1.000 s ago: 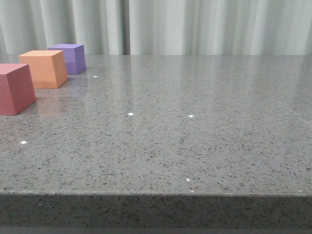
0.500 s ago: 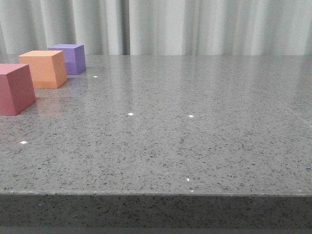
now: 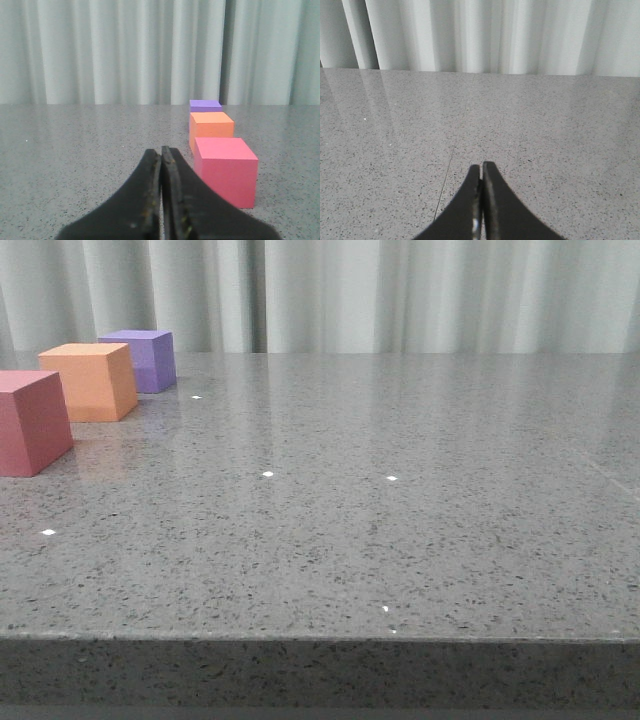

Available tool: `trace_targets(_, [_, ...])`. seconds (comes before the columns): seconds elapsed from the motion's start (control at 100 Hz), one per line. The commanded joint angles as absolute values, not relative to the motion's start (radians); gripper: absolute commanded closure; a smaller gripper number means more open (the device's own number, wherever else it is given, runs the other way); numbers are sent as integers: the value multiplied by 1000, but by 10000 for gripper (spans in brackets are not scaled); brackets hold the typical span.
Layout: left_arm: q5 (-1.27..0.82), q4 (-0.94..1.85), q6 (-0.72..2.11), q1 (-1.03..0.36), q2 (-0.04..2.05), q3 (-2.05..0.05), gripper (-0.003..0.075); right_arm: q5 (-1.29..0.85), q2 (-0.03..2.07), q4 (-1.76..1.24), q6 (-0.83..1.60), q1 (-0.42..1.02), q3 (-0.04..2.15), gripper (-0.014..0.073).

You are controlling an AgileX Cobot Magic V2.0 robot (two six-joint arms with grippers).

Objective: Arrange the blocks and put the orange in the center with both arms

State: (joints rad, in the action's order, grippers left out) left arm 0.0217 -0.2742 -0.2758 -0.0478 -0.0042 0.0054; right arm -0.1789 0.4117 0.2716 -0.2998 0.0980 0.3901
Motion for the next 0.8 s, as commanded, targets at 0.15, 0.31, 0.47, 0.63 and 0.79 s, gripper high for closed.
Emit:
trace_targets(0.15, [104,-263,-280,-43,-36,48,741,-106,413,288,-293,90,414,662])
trace_targets(0.31, [104,-263,-280,-43,-36,48,741,-105,413,288,-293,90,414,662])
trace_targets(0.47, [104,-263,-280,-43,-36,48,741,-104,412,288,-286,89,414,662])
trace_targets(0.63, [104,-263,-280,-43,-36,48,741,-69,375,156,-163,89,371,662])
trace_targets(0.79, [104,-263,-280,-43,-36,48,741,-19,262,23,-42,89,249,662])
